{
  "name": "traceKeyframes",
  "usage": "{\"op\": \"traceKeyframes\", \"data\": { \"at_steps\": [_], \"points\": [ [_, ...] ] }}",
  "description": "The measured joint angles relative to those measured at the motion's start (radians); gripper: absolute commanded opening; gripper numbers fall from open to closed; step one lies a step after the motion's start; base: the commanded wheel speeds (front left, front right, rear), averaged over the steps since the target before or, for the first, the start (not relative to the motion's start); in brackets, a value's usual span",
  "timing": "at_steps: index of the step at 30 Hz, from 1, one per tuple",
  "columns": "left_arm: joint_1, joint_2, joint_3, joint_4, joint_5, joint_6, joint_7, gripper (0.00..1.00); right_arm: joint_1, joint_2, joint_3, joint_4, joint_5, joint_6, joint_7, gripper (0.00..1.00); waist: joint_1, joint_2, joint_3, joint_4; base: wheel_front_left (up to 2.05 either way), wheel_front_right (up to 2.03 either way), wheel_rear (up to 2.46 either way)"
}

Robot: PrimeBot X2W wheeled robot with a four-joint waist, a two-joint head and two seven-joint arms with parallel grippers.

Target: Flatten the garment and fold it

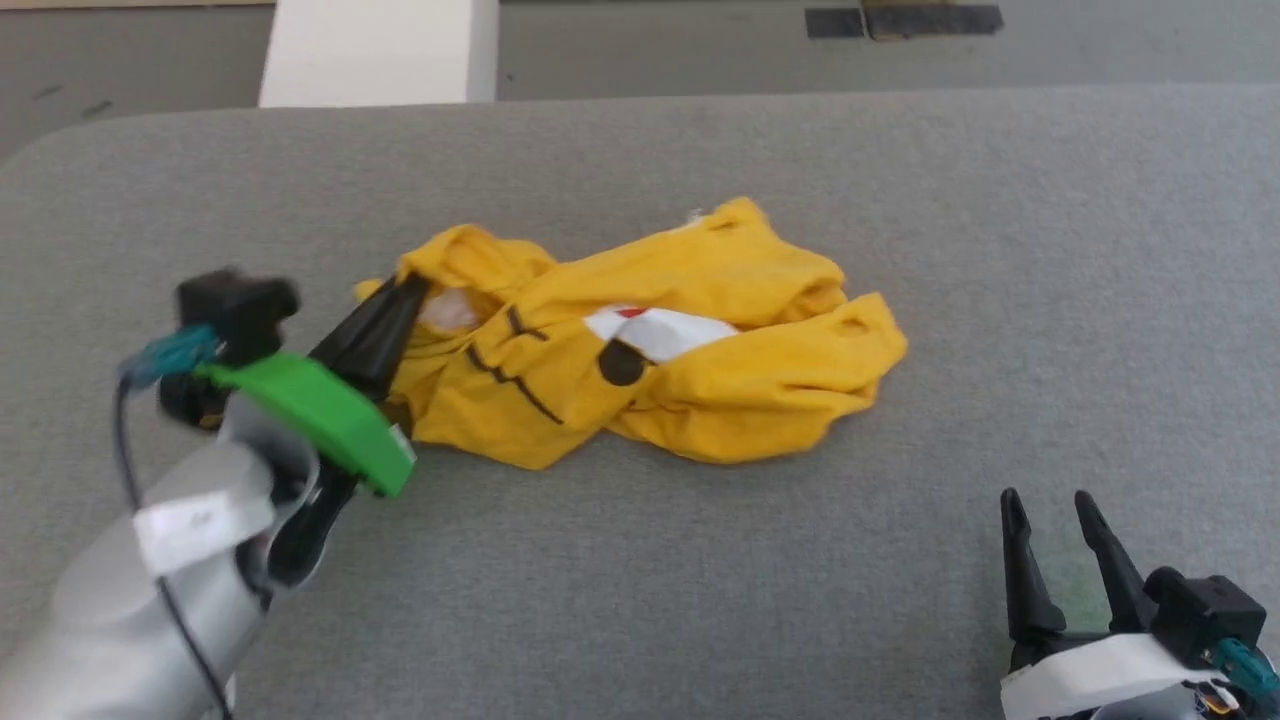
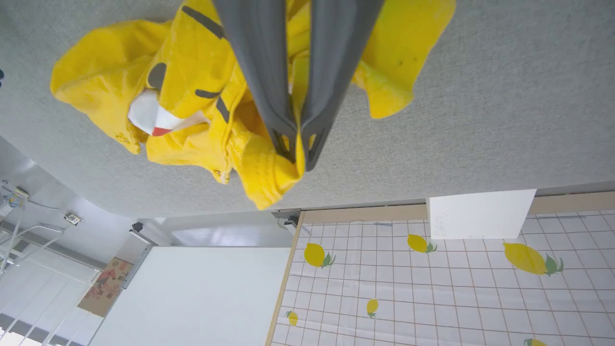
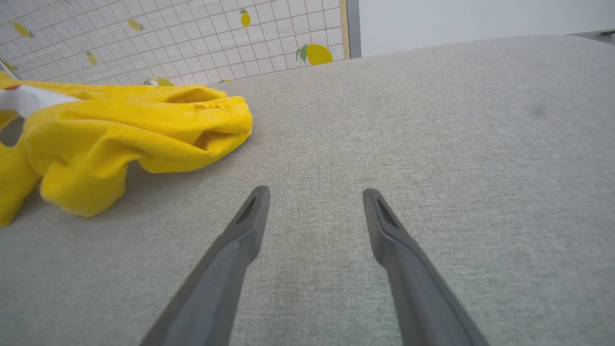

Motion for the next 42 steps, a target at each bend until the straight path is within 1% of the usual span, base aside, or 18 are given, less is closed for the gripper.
{"op": "traceKeyframes", "data": {
  "at_steps": [1,3,4,6,8,10,12,14,15,16,17,19,23,29,32,36,38,42],
  "points": [
    [0.039,0.01,0.033,-0.031,0.003,0.027,-0.005,0.0,0.003,0.0,-0.002,0.002,0.0,0.0,0.0,1.0,0.0,0.0,-0.006,0.007,0.0,0.0,0.0],
    [0.157,0.01,0.212,-0.152,0.05,0.108,-0.005,0.0,0.012,0.0,-0.008,0.003,0.0,0.0,0.0,1.0,0.0,0.0,-0.018,0.027,0.0,0.0,0.0],
    [0.225,-0.002,0.311,-0.216,0.081,0.137,-0.007,0.0,0.013,0.0,-0.013,0.003,0.0,0.0,0.0,1.0,-0.0001,0.0,-0.023,0.037,0.0,0.0,0.0],
    [0.365,-0.03,0.411,-0.29,0.127,0.161,-0.013,0.0,0.014,0.0,-0.016,0.004,-0.002,0.0,0.0,1.0,-0.0002,0.0,-0.03,0.054,0.0,0.0,0.0],
    [0.523,-0.078,0.457,-0.309,0.139,0.168,-0.013,0.0,0.015,0.0,-0.017,0.009,-0.007,0.0,0.0,1.0,-0.0001,0.0,-0.036,0.07,0.0,0.0,0.0],
    [0.663,-0.124,0.453,-0.291,0.142,0.163,-0.012,0.0,0.015,0.001,-0.013,0.014,-0.008,0.0,0.0,1.0,-0.0001,0.0,-0.041,0.086,0.0,0.0,0.0],
    [0.725,-0.153,0.452,-0.248,0.144,0.159,-0.012,0.0,0.015,0.0,-0.011,0.021,-0.011,0.0,0.0,1.0,-0.0002,0.0,-0.044,0.1,0.0,0.0,0.0],
    [0.736,-0.161,0.43,-0.189,0.184,0.154,-0.012,0.0,0.014,0.0,-0.006,0.03,-0.016,0.0,0.0,1.0,-0.0002,0.0,-0.048,0.115,0.0,0.0,0.0],
    [0.735,-0.17,0.43,-0.174,0.185,0.149,-0.012,0.14,0.014,0.001,-0.004,0.033,-0.017,0.0,0.0,1.0,-0.0002,0.0,-0.05,0.12,0.0,0.0,0.0],
    [0.733,-0.183,0.433,-0.163,0.187,0.141,-0.012,0.67,0.014,0.001,-0.004,0.034,-0.017,0.0,0.0,1.0,-0.0001,0.0,-0.053,0.125,0.0,0.0,0.0],
    [0.73,-0.199,0.441,-0.159,0.188,0.132,-0.012,1.0,0.014,0.001,-0.004,0.035,-0.017,0.0,0.0,1.0,-0.0001,0.0,-0.056,0.131,0.0,0.0,0.0],
    [0.722,-0.221,0.463,-0.162,0.192,0.117,-0.012,1.0,0.013,0.001,-0.005,0.035,-0.018,0.0,0.001,1.0,-0.0001,0.0,-0.061,0.14,0.0,0.0,0.0],
    [0.701,-0.231,0.509,-0.194,0.214,0.08,-0.012,1.0,0.012,0.001,-0.004,0.039,-0.024,0.0,0.003,1.0,-0.0001,0.0,-0.075,0.147,0.0,0.0,0.0],
    [0.694,-0.288,0.631,-0.355,0.273,0.035,-0.012,1.0,0.013,0.0,-0.006,0.042,-0.023,0.0,0.005,1.0,-0.0001,0.0,-0.095,0.137,0.0,0.0,0.0],
    [0.694,-0.347,0.708,-0.429,0.343,0.016,-0.012,1.0,0.014,0.001,-0.006,0.042,-0.021,0.0,0.005,1.0,-0.0001,0.0,-0.101,0.129,0.0,0.0,0.0],
    [0.707,-0.424,0.79,-0.456,0.469,-0.001,-0.012,1.0,0.014,0.001,-0.003,0.042,-0.016,0.0,0.005,1.0,-0.0001,0.0,-0.106,0.117,0.0,0.0,0.0],
    [0.724,-0.44,0.809,-0.449,0.562,-0.01,-0.012,1.0,0.014,0.0,-0.002,0.042,-0.016,0.0,0.005,1.0,-0.0001,0.0,-0.107,0.111,0.0,0.0,0.0],
    [0.76,-0.465,0.81,-0.403,0.673,-0.027,-0.012,1.0,0.015,0.0,0.0,0.041,-0.016,0.0,0.005,1.0,-0.0001,0.0,-0.109,0.103,0.0,0.0,0.0]
  ]
}}
